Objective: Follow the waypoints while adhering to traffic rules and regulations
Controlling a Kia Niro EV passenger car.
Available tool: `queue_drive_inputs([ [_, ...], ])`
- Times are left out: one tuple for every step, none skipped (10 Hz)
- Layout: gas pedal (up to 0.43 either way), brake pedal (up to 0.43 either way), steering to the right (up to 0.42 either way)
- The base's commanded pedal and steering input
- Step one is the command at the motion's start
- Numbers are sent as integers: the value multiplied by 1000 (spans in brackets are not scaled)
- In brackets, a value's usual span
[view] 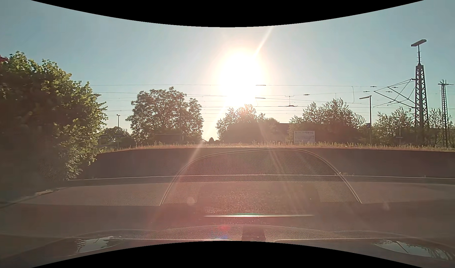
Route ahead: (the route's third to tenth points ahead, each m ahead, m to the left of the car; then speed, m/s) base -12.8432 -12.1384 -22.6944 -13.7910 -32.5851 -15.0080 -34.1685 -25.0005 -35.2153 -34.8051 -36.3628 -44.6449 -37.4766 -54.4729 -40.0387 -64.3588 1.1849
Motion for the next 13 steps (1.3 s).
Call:
queue_drive_inputs([
  [0,0,430],
  [0,0,470],
  [0,0,520],
  [0,0,548],
  [0,0,584],
  [0,0,627],
  [0,0,666],
  [0,0,701],
  [0,0,743],
  [0,0,769],
  [0,0,799],
  [0,0,832],
  [0,0,860],
])
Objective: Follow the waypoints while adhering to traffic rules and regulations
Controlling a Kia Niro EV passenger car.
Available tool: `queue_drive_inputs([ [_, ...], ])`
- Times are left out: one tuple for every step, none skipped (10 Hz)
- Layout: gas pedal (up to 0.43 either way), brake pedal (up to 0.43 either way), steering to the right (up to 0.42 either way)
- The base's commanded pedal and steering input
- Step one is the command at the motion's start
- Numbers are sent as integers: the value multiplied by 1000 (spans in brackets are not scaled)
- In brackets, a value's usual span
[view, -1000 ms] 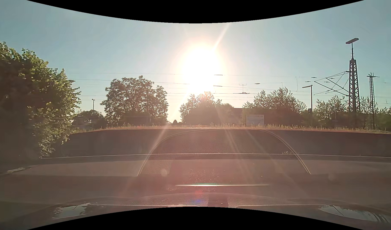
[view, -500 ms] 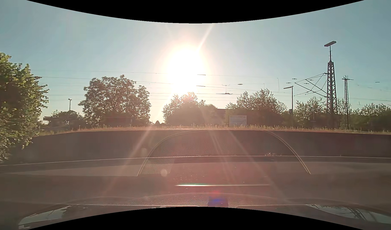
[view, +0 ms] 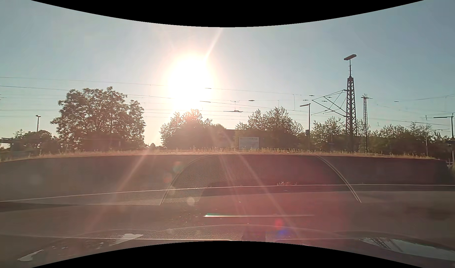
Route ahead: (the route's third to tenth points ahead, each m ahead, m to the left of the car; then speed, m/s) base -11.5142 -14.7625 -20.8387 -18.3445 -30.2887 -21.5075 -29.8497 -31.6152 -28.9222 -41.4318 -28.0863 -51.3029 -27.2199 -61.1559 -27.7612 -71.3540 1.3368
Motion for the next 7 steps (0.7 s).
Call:
queue_drive_inputs([
  [0,0,890],
  [0,0,914],
  [0,0,935],
  [0,0,957],
  [0,0,965],
  [0,0,966],
  [0,0,966],
])
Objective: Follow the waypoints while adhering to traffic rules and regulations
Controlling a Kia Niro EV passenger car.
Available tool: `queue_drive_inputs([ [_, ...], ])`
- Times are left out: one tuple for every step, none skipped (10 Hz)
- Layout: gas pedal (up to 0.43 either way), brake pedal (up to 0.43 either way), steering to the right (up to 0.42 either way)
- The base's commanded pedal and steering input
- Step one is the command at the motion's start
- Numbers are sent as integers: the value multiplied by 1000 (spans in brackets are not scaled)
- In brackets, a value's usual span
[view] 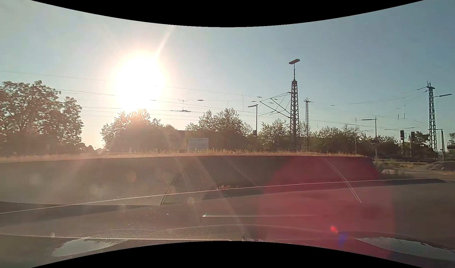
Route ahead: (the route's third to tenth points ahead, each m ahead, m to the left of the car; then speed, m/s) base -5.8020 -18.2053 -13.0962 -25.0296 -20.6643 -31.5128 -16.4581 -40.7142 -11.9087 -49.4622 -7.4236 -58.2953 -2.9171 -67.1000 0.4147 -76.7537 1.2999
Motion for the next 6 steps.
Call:
queue_drive_inputs([
  [0,0,965],
  [0,0,965],
  [0,0,965],
  [8,0,965],
  [28,0,965],
  [47,0,965],
])
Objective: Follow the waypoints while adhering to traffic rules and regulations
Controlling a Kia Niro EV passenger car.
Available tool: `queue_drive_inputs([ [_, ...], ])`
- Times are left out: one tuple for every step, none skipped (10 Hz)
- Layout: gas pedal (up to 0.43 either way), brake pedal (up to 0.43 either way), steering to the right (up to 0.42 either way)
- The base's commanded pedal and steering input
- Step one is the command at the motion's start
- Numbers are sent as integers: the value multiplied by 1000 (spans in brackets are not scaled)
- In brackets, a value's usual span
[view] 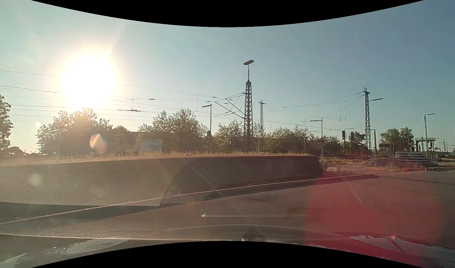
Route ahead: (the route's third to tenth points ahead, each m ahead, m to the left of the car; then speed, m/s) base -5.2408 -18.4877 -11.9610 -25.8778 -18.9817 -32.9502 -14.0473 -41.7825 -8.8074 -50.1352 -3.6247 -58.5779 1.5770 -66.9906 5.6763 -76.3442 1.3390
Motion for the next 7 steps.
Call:
queue_drive_inputs([
  [59,0,965],
  [59,0,964],
  [59,0,960],
  [59,0,950],
  [59,0,929],
  [59,0,912],
  [59,0,901],
])
